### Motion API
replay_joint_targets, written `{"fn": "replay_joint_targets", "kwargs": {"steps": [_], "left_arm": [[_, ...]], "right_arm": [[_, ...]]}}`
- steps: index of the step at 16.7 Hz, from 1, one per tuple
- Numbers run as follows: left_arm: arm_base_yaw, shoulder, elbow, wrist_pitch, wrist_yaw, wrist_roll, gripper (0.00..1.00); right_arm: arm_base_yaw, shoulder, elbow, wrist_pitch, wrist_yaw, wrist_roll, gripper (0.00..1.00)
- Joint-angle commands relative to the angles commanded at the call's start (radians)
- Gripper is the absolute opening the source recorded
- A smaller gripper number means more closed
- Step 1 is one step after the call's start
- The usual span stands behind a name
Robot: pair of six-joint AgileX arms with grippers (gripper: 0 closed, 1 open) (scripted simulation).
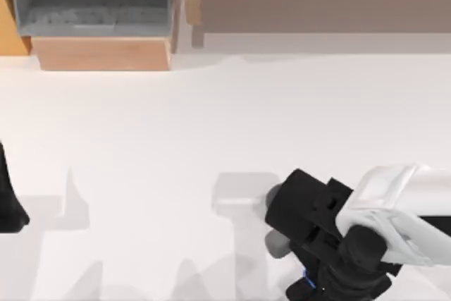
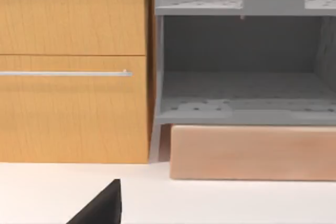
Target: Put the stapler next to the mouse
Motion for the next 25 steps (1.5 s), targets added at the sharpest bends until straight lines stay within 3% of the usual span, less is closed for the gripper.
{"fn": "replay_joint_targets", "kwargs": {"steps": [20,25], "left_arm": [[0.0,0.0,0.0,0.0,0.0,0.0,1.0],[0.0,0.0,0.0,0.0,0.0,0.0,1.0]], "right_arm": [[-0.002,-0.081,0.072,-0.141,0.008,-0.006,0.0],[-0.04,0.031,0.226,-0.215,0.011,0.013,0.0]]}}
